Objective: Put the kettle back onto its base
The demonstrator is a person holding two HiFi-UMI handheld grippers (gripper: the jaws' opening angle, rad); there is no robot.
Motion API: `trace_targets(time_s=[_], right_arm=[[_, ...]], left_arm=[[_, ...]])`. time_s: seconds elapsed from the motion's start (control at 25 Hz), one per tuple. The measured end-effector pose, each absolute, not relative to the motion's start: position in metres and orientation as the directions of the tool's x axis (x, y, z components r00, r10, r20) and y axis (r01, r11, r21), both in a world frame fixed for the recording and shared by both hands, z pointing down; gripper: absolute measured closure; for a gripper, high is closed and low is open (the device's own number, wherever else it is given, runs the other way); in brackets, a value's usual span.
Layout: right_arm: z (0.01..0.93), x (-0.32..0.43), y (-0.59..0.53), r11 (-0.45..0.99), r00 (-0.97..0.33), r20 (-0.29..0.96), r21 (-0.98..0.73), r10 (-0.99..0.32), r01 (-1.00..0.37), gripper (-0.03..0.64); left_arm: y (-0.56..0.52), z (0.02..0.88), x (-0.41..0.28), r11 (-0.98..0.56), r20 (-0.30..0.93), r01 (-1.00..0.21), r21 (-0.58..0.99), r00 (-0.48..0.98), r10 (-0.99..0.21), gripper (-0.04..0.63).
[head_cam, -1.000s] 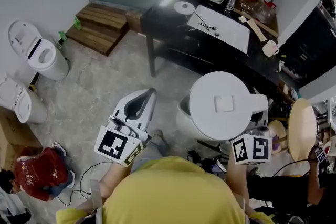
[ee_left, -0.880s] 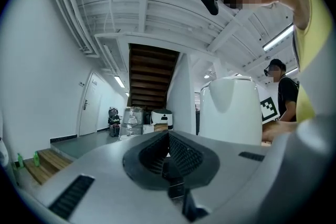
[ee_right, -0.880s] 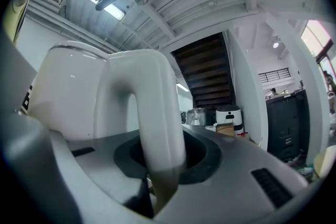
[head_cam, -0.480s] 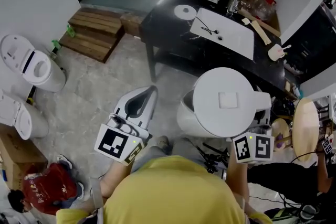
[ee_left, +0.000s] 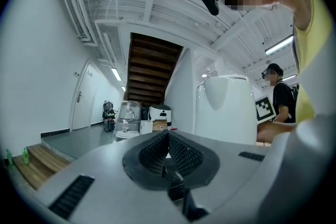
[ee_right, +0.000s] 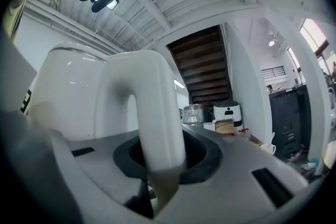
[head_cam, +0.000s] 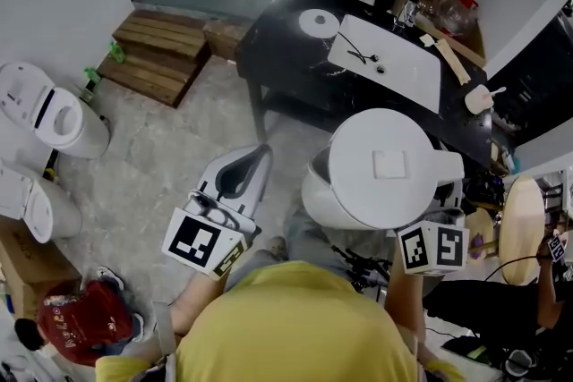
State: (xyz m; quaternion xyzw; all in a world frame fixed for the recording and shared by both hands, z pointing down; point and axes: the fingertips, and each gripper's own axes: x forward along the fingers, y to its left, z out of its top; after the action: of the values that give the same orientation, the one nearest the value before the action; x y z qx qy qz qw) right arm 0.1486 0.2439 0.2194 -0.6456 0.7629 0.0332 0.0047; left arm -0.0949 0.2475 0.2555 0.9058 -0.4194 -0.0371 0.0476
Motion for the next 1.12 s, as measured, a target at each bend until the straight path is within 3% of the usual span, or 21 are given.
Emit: trace_targets(time_s=[0.6, 1.12], right_arm=[[0.210, 0.178, 0.104, 0.222, -0.225, -0.073, 0.049, -0.972, -0.974, 0.523], [0.223, 0.200, 0.035, 0.276, -0.278, -0.073, 0.046, -0.958, -0.960, 0.522]], left_arm=[[0.115, 0.242, -0.060, -0.624, -0.053, -0.776, 0.094, 0.622, -0.781, 0.591], [0.069, 0.250, -0.036, -0.583, -0.038, -0.808, 0.085, 0.582, -0.813, 0.591]])
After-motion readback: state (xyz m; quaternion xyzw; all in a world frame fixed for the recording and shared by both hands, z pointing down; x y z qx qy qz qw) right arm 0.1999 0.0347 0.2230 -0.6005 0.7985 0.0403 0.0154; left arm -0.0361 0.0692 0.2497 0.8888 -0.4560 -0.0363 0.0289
